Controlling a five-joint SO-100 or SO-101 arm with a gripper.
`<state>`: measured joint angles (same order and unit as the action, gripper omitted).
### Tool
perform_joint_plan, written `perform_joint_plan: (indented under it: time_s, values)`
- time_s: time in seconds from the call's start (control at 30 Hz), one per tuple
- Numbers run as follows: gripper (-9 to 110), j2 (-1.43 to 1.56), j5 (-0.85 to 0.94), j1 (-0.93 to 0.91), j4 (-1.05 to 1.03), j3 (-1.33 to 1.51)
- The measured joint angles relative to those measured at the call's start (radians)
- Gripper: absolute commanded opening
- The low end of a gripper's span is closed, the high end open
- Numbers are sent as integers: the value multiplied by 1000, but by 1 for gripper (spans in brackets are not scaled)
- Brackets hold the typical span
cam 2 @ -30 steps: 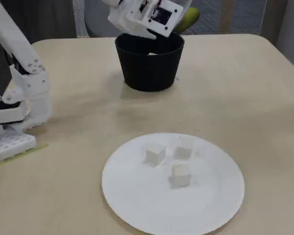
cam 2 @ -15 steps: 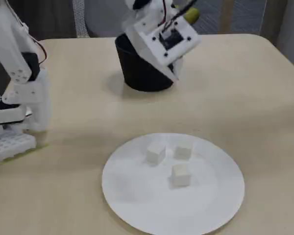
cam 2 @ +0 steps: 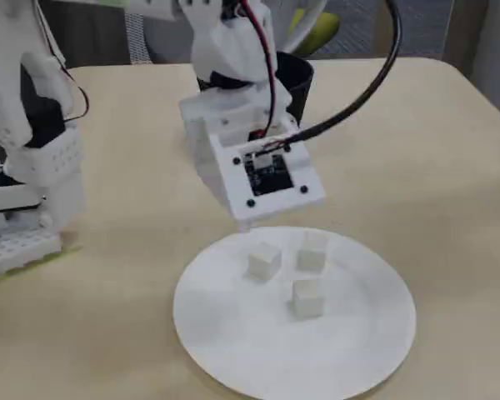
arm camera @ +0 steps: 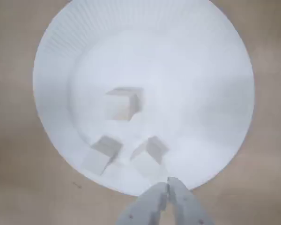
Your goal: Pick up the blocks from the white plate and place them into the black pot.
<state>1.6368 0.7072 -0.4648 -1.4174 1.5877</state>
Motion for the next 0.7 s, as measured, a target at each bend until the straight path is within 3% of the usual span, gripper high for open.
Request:
perform_joint_plan:
  time_s: [0.4, 0.7]
  values:
    - [-2, -129, 95, -11, 11, -5]
    - [-1, -141, 43, -11, 89, -9]
